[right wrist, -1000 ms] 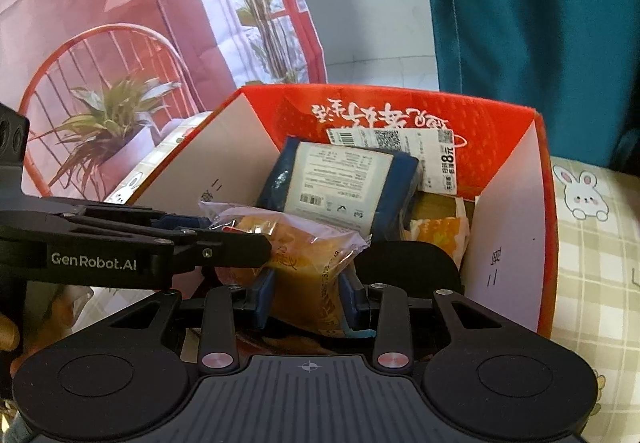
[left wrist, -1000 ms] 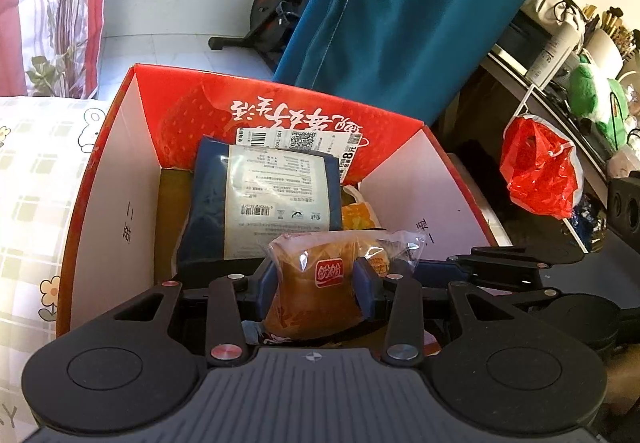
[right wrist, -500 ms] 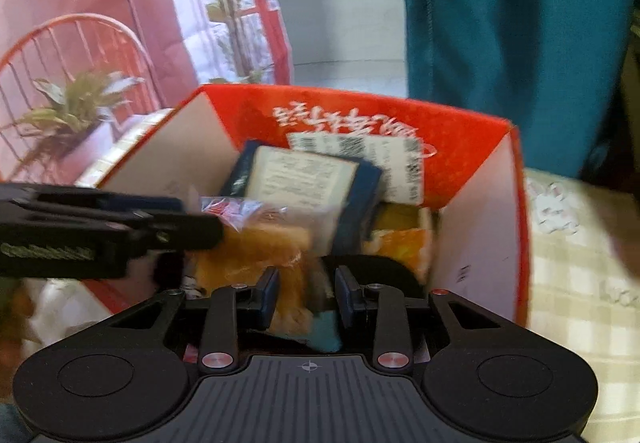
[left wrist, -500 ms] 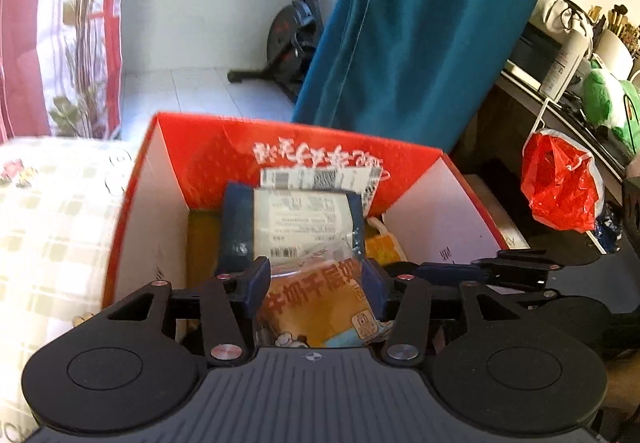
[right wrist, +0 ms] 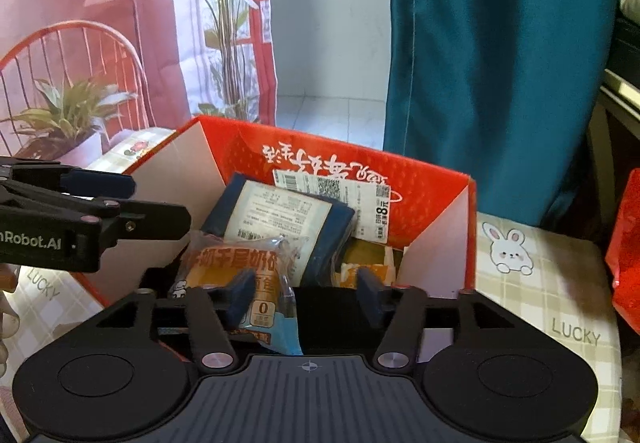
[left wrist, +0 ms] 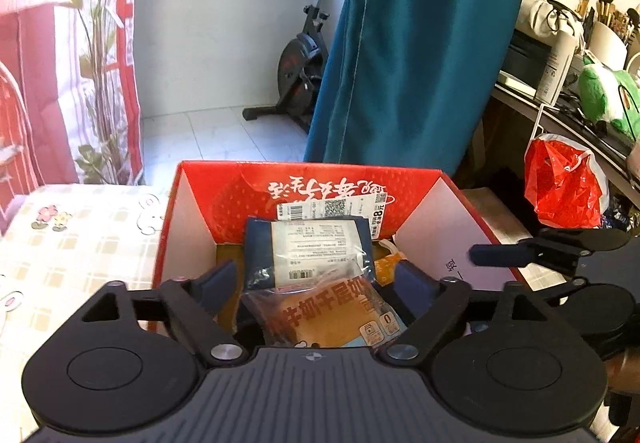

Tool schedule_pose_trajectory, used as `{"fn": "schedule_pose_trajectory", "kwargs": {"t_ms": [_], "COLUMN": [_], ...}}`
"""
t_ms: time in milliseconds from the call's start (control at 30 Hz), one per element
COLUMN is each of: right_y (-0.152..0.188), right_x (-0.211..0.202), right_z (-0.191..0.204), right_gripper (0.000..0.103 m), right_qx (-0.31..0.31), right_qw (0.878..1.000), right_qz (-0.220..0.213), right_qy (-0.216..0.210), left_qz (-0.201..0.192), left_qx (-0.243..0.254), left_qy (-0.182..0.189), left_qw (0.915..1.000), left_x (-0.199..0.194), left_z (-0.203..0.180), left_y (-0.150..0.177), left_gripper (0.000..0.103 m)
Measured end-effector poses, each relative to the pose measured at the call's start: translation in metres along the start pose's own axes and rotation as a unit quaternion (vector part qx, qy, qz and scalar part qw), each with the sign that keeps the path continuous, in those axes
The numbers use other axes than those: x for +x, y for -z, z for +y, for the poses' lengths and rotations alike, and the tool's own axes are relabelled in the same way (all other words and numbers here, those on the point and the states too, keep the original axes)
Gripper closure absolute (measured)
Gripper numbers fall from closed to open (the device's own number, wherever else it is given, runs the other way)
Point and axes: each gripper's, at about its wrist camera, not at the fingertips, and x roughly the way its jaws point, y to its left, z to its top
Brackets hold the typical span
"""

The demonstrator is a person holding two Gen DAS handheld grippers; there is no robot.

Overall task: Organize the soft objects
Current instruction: 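Lift the bread cake over the box rim, lower it in, release, then move the left tool back to the white mesh cloth bundle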

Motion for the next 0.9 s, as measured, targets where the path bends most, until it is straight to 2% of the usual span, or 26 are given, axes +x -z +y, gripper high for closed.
{"fn": "schedule_pose_trajectory", "kwargs": {"t_ms": [67, 200, 300, 900], "right_y": [0.001, 0.004, 0.007, 0.036], "right_x": [-0.006, -0.018, -0.027, -0.069], "right_z": [0.001, 0.003, 0.002, -0.001], "right_gripper": [0.032, 0.008, 0.001, 0.001], "right_qx": [-0.003, -0.005, -0.001, -0.003], "right_qw": [1.0, 1.0, 1.0, 0.998], "right_qz": [-0.005, -0.015, -0.024, -0.059], "right_qy": [0.003, 0.008, 0.01, 0.024], "left_qz": [-0.004, -0.011, -0.014, -0.031], "left_qx": [0.004, 0.011, 0.012, 0.019], "left_qy": [-0.006, -0.02, -0.028, -0.058], "left_qw": [1.0, 0.9997, 0.9995, 0.9976], "left_x": [-0.007, -0.017, -0.025, -0.071], "left_z": [-0.002, -0.003, -0.003, -0.007], "left_y": [0.001, 0.003, 0.006, 0.029], "left_gripper": [0.008, 0.005, 0.004, 0.004]}}
